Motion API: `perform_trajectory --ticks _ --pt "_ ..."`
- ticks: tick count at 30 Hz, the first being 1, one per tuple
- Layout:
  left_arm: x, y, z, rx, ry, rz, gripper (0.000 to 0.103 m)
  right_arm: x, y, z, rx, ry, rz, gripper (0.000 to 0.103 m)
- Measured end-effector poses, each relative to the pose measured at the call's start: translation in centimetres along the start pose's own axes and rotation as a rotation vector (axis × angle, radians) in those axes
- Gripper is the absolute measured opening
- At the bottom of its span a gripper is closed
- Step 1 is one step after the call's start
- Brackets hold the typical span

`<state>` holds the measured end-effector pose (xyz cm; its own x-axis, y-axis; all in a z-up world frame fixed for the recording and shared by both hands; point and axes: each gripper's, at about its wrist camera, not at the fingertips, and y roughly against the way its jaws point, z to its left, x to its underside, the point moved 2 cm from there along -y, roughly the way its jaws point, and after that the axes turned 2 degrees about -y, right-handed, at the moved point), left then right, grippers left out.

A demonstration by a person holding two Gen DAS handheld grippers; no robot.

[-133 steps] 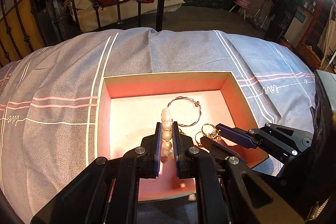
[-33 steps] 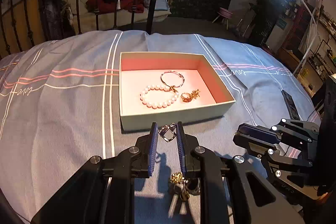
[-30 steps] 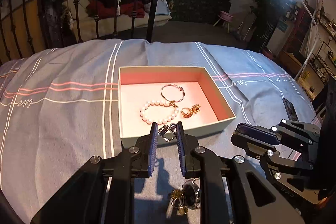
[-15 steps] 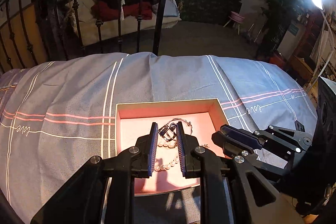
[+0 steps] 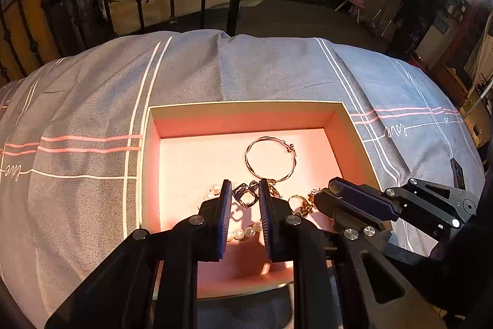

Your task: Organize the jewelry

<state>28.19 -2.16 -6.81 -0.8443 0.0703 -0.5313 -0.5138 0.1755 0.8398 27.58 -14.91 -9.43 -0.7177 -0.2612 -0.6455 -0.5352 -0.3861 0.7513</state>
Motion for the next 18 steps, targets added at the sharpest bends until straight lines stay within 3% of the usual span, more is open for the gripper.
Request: perform_trajectory --ticks 18 --pt "-0.2 -1.7 0.6 -0.021 0.027 0.045 0.017 0.7 -1.1 0.5 0.002 0.021 0.041 0.014"
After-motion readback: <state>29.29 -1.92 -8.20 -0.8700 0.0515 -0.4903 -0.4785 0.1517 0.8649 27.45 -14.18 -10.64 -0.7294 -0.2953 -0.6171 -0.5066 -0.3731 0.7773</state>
